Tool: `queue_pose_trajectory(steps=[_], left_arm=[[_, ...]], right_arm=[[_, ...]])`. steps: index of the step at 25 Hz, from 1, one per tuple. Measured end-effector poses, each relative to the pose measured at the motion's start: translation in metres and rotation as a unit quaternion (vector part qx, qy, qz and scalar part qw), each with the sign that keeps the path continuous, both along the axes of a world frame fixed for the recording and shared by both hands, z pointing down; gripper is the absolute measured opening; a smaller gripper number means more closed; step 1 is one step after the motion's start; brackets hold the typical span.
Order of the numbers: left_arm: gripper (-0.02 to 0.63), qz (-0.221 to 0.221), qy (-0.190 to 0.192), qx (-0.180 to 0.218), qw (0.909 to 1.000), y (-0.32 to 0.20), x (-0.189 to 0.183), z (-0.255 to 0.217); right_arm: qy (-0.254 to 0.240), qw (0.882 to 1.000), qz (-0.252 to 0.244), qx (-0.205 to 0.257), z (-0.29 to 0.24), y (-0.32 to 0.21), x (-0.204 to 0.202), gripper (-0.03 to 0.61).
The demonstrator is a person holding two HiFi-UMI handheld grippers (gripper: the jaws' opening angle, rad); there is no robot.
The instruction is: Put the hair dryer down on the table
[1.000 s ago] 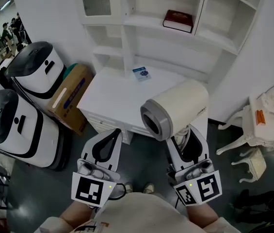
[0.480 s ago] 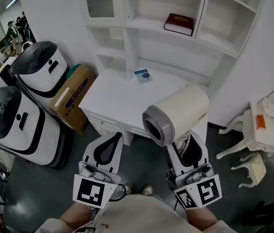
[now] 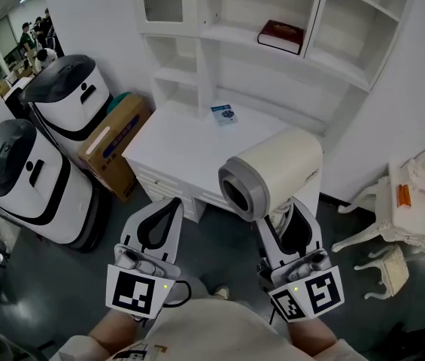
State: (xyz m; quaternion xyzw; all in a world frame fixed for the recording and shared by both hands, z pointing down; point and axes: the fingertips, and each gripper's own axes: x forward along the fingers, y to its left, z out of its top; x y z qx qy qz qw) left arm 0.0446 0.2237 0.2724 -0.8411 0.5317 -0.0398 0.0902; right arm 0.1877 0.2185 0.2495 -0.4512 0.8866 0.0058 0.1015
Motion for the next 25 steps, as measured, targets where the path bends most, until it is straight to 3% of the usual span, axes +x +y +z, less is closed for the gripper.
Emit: queue_pose_trajectory(steps=[11,25], left_arm=[[0.012,-0.028,-0.006,-0.003,0.9996,-0.009,-0.007,0.007],[0.012,-0.05,0.006,-0.01,0.9987,-0.109,-0.08,0.023]], right_arm=[[0.003,1.0,-0.029,0.004,0.005,-0.02,-0.007,0.221],[-0.002,0.999,-0.038,-0.009,0.026,-0.13,-0.079,0.221]])
